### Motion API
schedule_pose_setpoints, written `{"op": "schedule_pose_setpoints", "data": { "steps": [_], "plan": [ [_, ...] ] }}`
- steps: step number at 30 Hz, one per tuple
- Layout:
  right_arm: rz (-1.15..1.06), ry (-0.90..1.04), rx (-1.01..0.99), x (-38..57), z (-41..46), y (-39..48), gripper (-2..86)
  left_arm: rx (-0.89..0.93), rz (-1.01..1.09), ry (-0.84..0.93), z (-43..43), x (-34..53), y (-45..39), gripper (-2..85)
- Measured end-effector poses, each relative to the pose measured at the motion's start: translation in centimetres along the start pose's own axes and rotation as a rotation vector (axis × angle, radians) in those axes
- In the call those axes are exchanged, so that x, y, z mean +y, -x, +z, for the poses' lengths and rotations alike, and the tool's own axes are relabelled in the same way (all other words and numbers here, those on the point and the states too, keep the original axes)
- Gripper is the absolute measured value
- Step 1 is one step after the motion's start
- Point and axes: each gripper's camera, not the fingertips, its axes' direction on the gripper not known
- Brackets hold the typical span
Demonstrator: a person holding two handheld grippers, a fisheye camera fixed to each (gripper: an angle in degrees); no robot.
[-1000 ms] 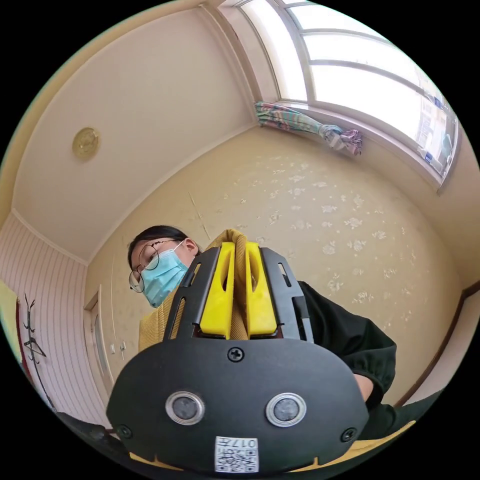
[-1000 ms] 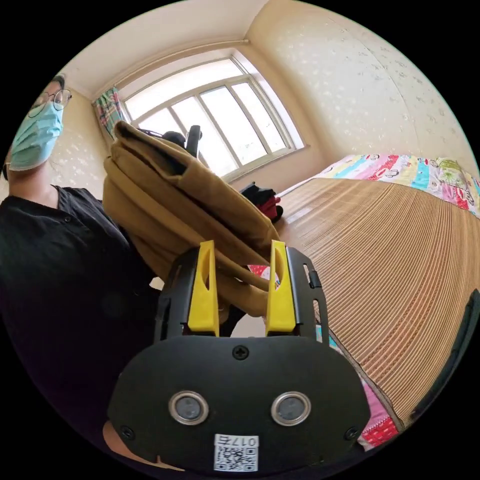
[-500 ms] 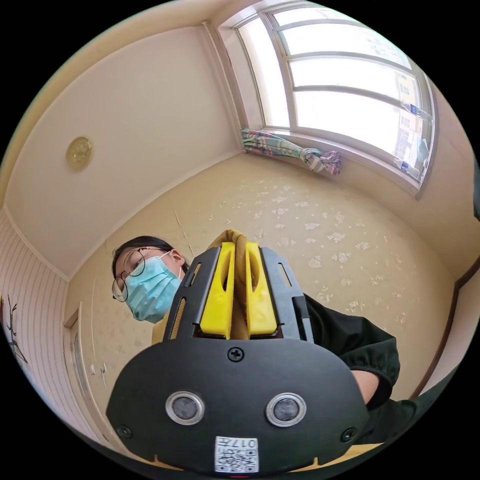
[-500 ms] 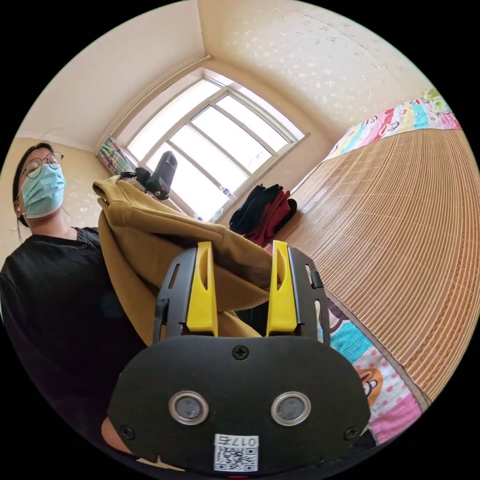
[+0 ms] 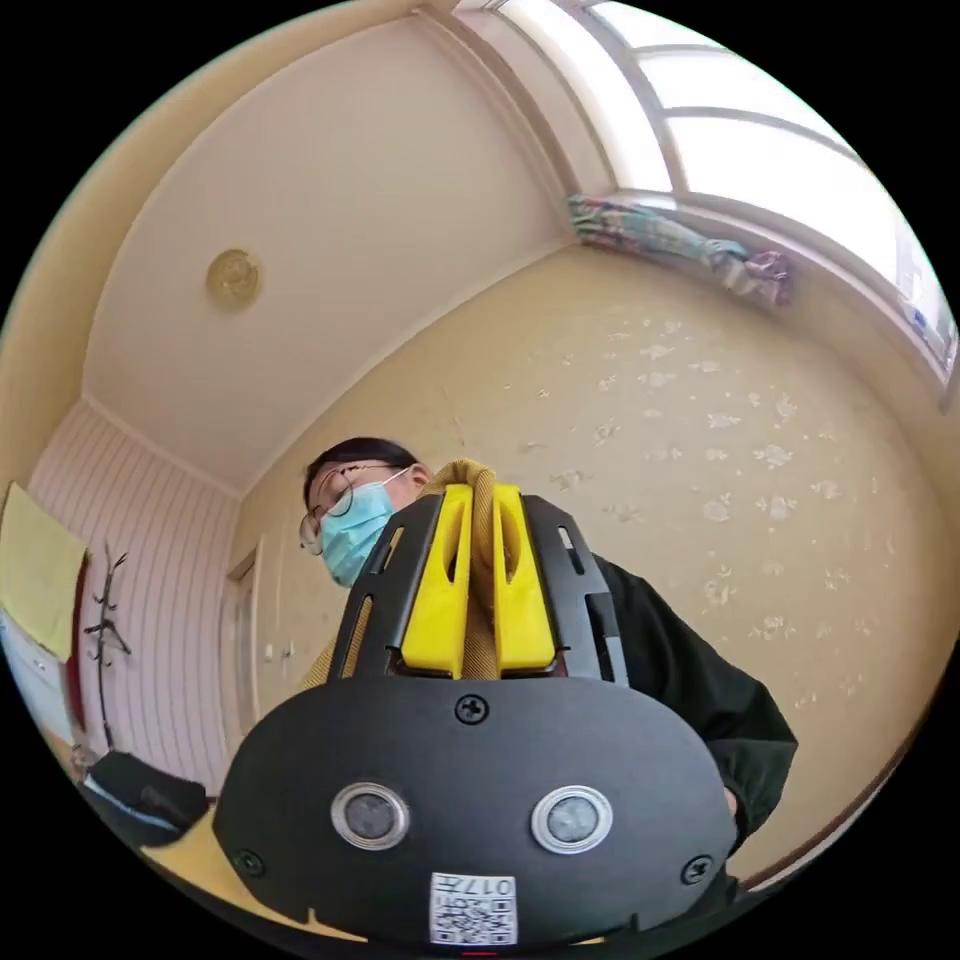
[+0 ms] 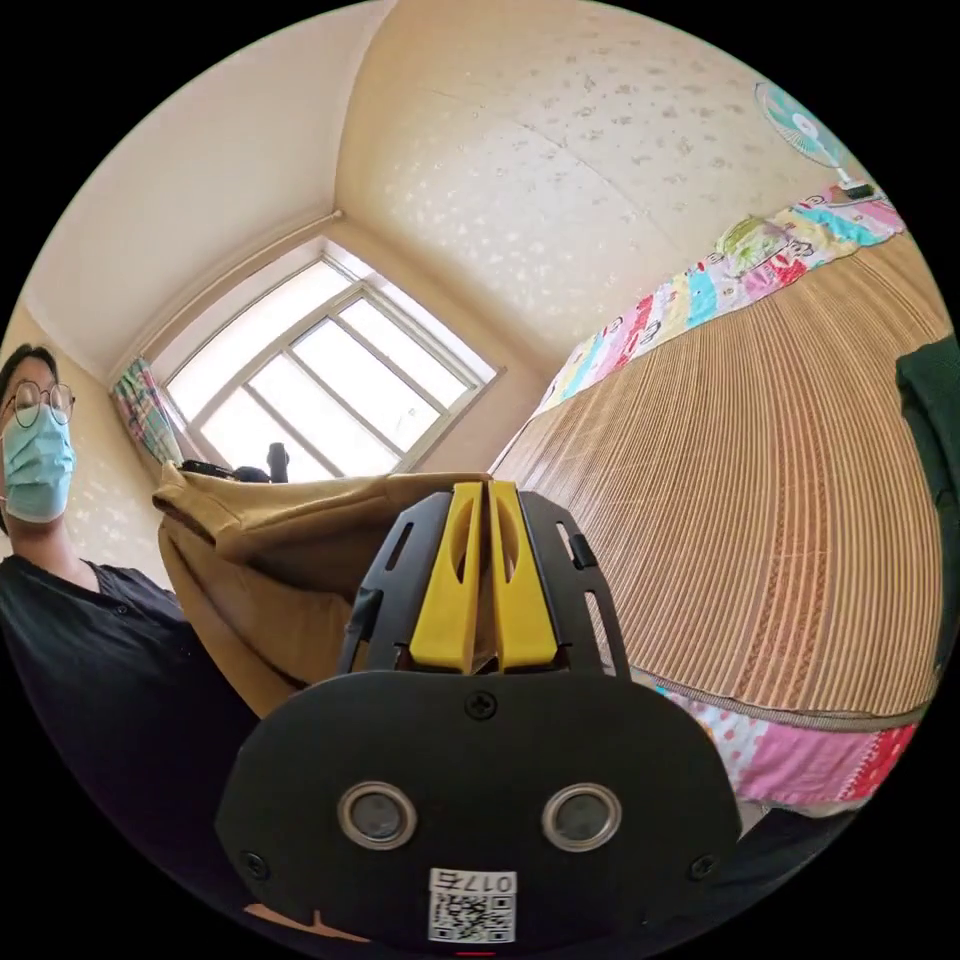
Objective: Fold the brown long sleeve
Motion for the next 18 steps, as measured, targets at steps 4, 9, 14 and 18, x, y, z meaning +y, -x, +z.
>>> {"op": "schedule_pose_setpoints", "data": {
  "steps": [4,9,14,18],
  "plan": [
    [-0.135,-0.216,0.264,-4.1,-7.1,8.2,0.8,-0.758,-0.005,0.265,1.1,-0.5,-6.2,3.6],
    [-0.187,-0.460,0.349,-3.0,-11.0,17.0,0.6,-0.920,-0.097,0.170,0.8,2.2,-5.4,3.5],
    [-0.409,-0.652,0.332,0.4,-12.6,26.8,0.7,-0.927,0.027,0.110,4.2,0.8,-3.7,3.4],
    [-0.512,-0.781,0.469,2.0,-12.3,32.4,1.0,-1.116,0.025,0.196,8.8,-5.5,3.2,3.1]
  ]
}}
